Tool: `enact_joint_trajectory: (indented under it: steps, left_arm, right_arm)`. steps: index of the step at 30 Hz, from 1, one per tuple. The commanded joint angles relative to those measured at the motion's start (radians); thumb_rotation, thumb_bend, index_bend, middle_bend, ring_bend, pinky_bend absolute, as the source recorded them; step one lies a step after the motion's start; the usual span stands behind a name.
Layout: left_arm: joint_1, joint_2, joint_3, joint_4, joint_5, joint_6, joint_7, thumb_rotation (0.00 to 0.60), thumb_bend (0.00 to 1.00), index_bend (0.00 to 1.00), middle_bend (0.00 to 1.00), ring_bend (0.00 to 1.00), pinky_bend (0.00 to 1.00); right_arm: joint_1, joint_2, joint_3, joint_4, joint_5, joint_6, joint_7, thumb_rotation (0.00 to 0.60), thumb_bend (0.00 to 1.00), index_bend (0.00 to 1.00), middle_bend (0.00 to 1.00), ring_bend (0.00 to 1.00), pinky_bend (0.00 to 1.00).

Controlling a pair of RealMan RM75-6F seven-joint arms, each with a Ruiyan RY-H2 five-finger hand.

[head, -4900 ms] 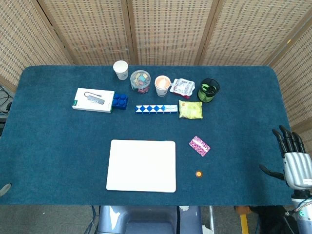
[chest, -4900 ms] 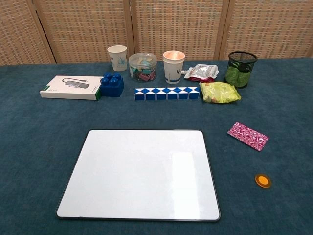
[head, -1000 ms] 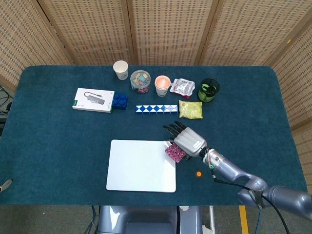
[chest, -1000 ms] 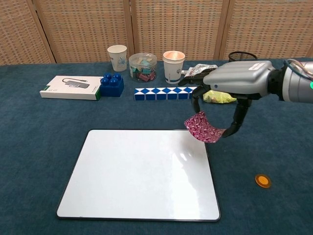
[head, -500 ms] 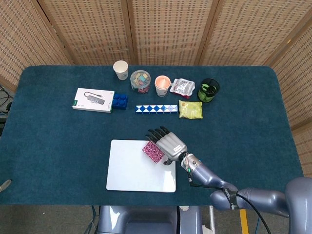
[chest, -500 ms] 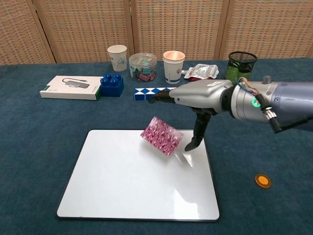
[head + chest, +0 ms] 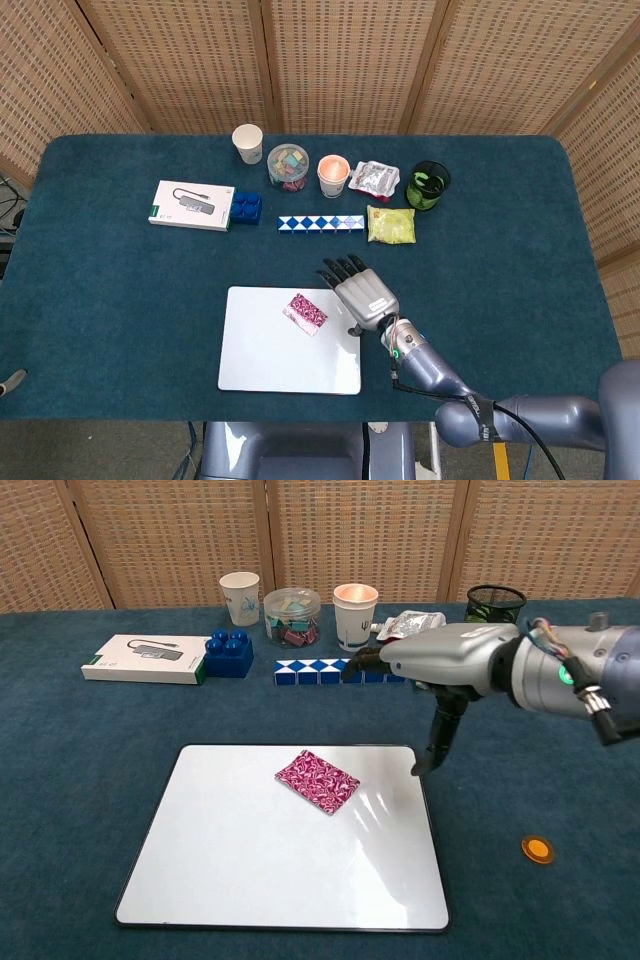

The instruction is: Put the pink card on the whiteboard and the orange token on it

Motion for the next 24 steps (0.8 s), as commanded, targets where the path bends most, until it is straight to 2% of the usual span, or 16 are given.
enact_joint_trajectory:
  steps: [1, 3, 6, 12, 17, 24]
  left_arm:
    - [0.000, -0.001, 0.001, -0.001, 0.002, 0.000, 0.004, 0.600, 0.00, 0.00, 0.00, 0.00, 0.00]
    - [0.000, -0.002, 0.001, -0.002, 0.003, 0.003, 0.007, 0.600, 0.00, 0.00, 0.00, 0.00, 0.00]
    - [0.001, -0.002, 0.002, -0.004, 0.004, 0.004, 0.010, 0.600, 0.00, 0.00, 0.00, 0.00, 0.00]
    - [-0.002, -0.007, 0.005, -0.008, 0.008, 0.000, 0.026, 0.600, 0.00, 0.00, 0.00, 0.00, 0.00]
    - [-0.001, -0.010, 0.005, -0.010, 0.006, 0.001, 0.034, 0.600, 0.00, 0.00, 0.00, 0.00, 0.00]
    - [-0.002, -0.012, 0.007, -0.012, 0.008, 0.000, 0.041, 0.600, 0.00, 0.00, 0.00, 0.00, 0.00]
  right_arm:
    - [-0.040, 0.044, -0.073, -0.010, -0.093, 0.006, 0.015, 0.600, 0.07, 0.30, 0.00, 0.00, 0.00]
    - [-0.064, 0.058, -0.111, 0.001, -0.151, 0.011, 0.028, 0.600, 0.16, 0.37, 0.00, 0.00, 0.00]
    - [-0.107, 0.073, -0.163, 0.026, -0.250, 0.022, 0.082, 0.600, 0.25, 0.38, 0.00, 0.00, 0.00]
    - [-0.182, 0.088, -0.244, 0.101, -0.432, 0.038, 0.217, 0.600, 0.30, 0.40, 0.00, 0.00, 0.00]
    - [-0.219, 0.096, -0.268, 0.140, -0.513, 0.049, 0.297, 0.600, 0.31, 0.40, 0.00, 0.00, 0.00]
    - [-0.259, 0.104, -0.281, 0.170, -0.566, 0.055, 0.364, 0.600, 0.31, 0.40, 0.00, 0.00, 0.00]
